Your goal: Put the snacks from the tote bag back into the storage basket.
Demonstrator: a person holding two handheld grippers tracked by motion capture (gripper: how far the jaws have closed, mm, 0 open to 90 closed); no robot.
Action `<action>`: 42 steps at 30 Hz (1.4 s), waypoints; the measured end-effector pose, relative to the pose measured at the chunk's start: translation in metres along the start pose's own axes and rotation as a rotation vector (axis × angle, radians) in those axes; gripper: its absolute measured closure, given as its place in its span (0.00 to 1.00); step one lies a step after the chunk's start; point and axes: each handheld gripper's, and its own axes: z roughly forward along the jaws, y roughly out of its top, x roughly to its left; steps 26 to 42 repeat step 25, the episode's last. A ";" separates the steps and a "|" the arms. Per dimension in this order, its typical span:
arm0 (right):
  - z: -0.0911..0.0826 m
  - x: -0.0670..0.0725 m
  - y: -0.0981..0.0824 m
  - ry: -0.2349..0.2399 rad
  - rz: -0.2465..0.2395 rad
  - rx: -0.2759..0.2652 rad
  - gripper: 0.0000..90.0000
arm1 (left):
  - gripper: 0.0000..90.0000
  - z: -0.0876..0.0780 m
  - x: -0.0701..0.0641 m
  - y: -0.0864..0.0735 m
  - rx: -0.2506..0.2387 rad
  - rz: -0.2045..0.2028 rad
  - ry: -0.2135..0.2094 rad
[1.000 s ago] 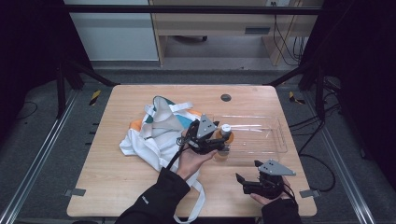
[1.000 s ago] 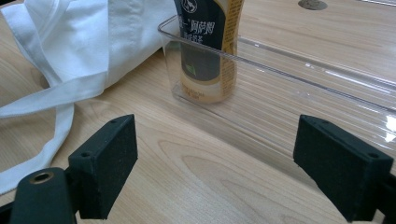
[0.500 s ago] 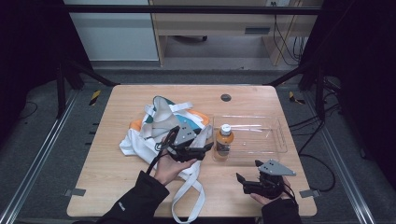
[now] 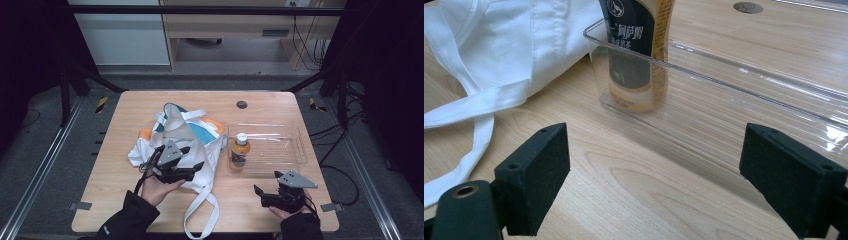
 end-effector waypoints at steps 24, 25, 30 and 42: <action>0.000 -0.003 -0.001 -0.014 -0.002 0.007 0.12 | 0.28 -0.054 0.036 -0.075 0.041 -0.110 0.099; 0.000 -0.003 -0.001 -0.016 -0.002 0.007 0.12 | 0.28 -0.055 0.036 -0.077 0.045 -0.111 0.101; 0.000 -0.003 -0.001 -0.016 -0.002 0.007 0.12 | 0.28 -0.055 0.036 -0.077 0.045 -0.111 0.101; 0.000 -0.003 -0.001 -0.016 -0.002 0.007 0.12 | 0.28 -0.055 0.036 -0.077 0.045 -0.111 0.101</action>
